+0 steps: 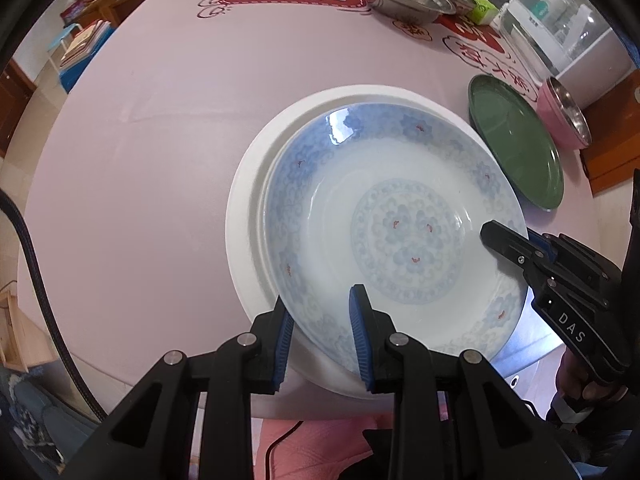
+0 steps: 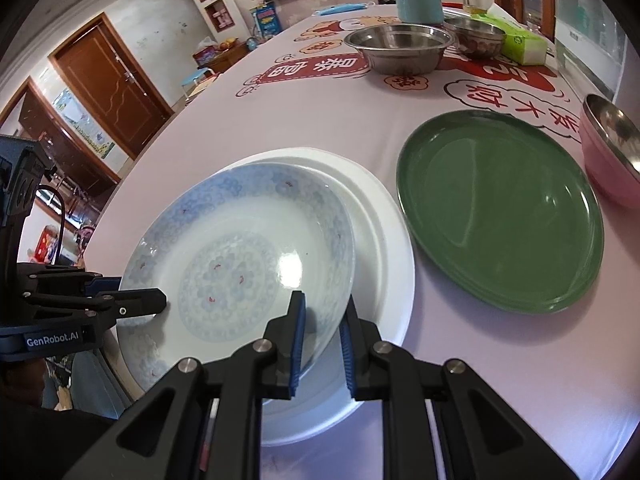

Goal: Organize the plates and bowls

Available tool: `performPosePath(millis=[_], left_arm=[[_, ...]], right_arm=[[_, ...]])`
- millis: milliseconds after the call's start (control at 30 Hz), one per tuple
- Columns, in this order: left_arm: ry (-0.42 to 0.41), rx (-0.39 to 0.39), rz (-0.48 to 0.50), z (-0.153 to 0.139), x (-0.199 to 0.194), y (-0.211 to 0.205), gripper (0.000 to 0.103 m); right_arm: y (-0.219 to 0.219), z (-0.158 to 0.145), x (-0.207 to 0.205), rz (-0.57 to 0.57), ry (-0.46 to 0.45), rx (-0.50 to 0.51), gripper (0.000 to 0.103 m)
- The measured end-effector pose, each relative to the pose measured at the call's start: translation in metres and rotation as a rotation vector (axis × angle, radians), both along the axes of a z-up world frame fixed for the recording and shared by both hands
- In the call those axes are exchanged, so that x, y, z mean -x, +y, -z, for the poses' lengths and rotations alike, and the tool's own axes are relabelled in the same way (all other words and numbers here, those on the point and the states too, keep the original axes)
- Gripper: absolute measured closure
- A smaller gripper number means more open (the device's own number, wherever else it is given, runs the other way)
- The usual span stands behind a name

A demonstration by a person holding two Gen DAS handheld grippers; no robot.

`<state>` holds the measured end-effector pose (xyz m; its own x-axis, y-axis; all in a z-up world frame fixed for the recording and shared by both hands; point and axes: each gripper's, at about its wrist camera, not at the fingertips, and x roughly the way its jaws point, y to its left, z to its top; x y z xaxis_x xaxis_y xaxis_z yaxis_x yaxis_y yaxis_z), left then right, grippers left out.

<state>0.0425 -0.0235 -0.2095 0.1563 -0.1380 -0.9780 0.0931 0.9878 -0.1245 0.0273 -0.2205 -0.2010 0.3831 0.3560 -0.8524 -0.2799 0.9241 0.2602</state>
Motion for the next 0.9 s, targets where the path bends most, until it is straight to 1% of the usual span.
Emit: performPosePath(millis=[100, 400, 467, 600, 833, 900], left_arm=[[0.009, 0.004, 0.024, 0.003, -0.004, -0.001, 0.077], [0.005, -0.019, 0.092, 0.01, -0.012, -0.013, 0.077], [0.008, -0.02, 0.103, 0.012, -0.013, -0.014, 0.075], [0.013, -0.014, 0.106, 0.013, -0.014, -0.017, 0.071], [0.019, -0.006, 0.095, 0.014, -0.018, -0.019, 0.069], [0.015, -0.012, 0.086, 0.011, -0.015, -0.014, 0.068]], right_arm=[[0.001, 0.0, 0.002, 0.022, -0.01, 0.007, 0.087], [0.001, 0.004, 0.007, 0.095, -0.009, 0.019, 0.086], [0.002, 0.004, 0.008, 0.104, -0.012, 0.027, 0.086], [0.004, 0.004, 0.009, 0.109, -0.015, 0.038, 0.084], [0.006, 0.003, 0.006, 0.096, 0.01, 0.055, 0.084], [0.007, 0.003, 0.006, 0.079, 0.023, 0.055, 0.082]])
